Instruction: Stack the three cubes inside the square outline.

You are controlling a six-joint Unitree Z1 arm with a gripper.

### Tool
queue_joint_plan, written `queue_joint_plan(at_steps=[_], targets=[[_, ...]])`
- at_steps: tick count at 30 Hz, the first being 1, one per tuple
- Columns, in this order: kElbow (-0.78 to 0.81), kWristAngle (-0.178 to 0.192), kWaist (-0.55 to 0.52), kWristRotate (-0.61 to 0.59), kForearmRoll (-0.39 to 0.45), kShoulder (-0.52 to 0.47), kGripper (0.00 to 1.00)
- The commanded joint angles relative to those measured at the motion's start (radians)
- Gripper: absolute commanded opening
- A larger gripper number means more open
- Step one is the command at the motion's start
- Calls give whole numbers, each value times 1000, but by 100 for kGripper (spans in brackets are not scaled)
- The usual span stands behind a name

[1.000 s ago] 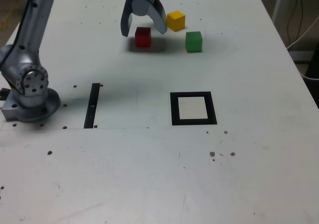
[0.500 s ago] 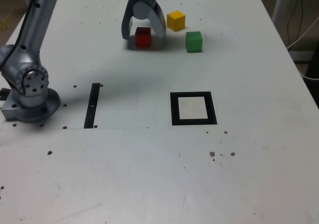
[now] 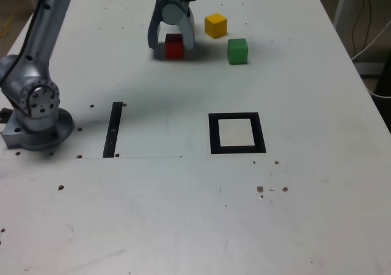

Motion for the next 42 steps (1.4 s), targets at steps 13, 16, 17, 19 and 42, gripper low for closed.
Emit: queue_joint_plan(at_steps=[13,16,17,19,42], targets=[[18,4,-6,-2,-8,-12,31],[17,4,-6,-2,-8,-14,31],[17,3,-7,-2,-8,-15,31],[17,3,-10,-2,-7,-18,31],[121,-86,-260,-225,77,-226,31]])
